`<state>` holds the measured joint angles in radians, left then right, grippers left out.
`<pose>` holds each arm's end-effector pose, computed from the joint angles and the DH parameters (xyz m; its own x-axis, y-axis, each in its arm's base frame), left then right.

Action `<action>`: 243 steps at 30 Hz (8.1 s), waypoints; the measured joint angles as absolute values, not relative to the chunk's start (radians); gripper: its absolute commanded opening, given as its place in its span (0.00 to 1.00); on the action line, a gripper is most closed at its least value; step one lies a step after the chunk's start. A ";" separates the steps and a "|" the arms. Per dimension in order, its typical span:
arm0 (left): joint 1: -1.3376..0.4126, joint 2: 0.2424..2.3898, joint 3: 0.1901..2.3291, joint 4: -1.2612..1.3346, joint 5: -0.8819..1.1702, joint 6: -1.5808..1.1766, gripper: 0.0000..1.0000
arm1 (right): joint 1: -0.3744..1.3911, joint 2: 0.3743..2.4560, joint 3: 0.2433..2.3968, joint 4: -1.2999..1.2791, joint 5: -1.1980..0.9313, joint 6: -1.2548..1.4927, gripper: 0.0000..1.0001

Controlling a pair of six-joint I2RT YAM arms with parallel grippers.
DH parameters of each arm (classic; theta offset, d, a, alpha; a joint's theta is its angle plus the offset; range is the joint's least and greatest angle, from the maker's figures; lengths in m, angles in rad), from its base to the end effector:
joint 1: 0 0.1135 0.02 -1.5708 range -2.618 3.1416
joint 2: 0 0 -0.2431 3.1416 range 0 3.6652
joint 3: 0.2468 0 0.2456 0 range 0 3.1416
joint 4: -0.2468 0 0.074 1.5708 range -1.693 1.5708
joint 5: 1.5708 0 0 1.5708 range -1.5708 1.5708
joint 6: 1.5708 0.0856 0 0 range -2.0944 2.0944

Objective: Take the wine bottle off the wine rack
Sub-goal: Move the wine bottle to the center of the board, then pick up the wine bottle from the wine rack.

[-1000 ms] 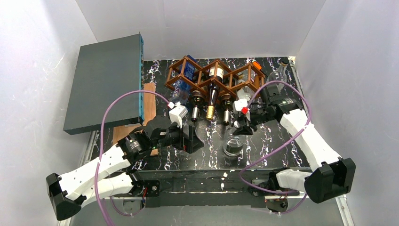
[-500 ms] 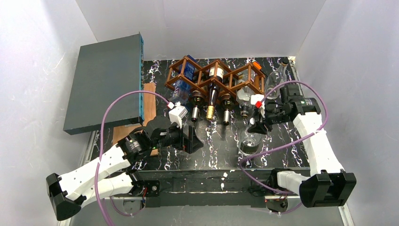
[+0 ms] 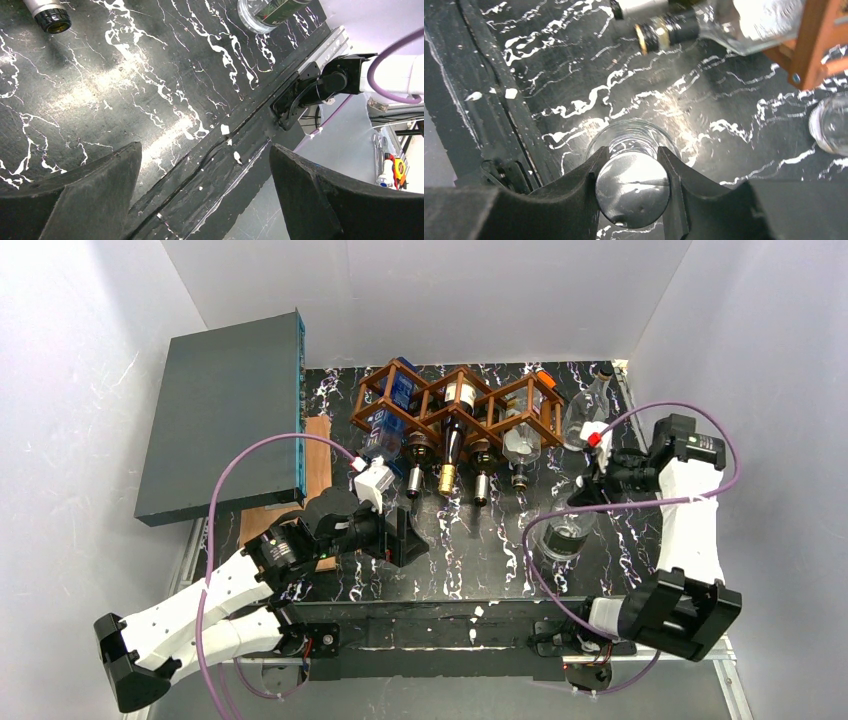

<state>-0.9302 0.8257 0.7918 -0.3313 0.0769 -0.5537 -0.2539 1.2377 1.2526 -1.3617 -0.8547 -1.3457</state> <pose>0.1406 -0.1996 0.2872 -0.6244 -0.0395 -0.7801 0.6042 0.6085 -0.5145 0.2163 0.0106 0.2798 -0.2133 -0.6057 -0.7665 -0.9193 0.3900 -0.0524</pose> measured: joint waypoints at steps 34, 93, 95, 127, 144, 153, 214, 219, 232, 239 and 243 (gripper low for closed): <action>-0.917 0.825 0.778 -0.344 0.073 -0.524 0.98 | -0.488 1.605 1.391 -0.569 -0.802 -0.740 0.13; -0.899 0.851 0.775 -0.311 0.100 -0.550 0.98 | -0.421 1.137 1.083 -0.778 -1.096 -0.593 0.98; -0.899 0.855 0.775 -0.305 0.104 -0.553 0.98 | -0.413 1.122 1.055 -0.785 -1.110 -0.602 0.99; -0.899 0.954 0.756 -0.125 0.164 -0.626 0.98 | -0.398 1.079 0.854 -0.707 -1.200 -0.682 0.98; -0.897 0.926 0.714 -0.110 0.116 -0.622 0.98 | -0.391 1.069 0.852 -0.707 -1.173 -0.685 0.99; -0.878 0.926 0.715 -0.130 0.072 -0.585 0.98 | -0.391 1.070 0.850 -0.706 -1.169 -0.685 0.98; -0.764 1.660 1.288 -0.014 -0.153 -0.449 0.80 | -0.297 1.082 0.821 -0.678 -1.072 -0.685 0.98; -0.770 1.695 1.287 0.024 -0.176 -0.456 0.74 | -0.286 1.082 0.821 -0.678 -1.067 -0.685 0.98; -0.797 1.789 1.287 0.053 -0.195 -0.461 0.61 | -0.274 1.082 0.821 -0.678 -1.049 -0.684 0.99; -0.801 1.796 1.283 0.053 -0.203 -0.462 0.53 | -0.273 1.082 0.821 -0.677 -1.048 -0.685 0.98; -0.801 1.796 1.282 0.052 -0.208 -0.461 0.52 | -0.271 1.082 0.821 -0.677 -1.045 -0.685 0.98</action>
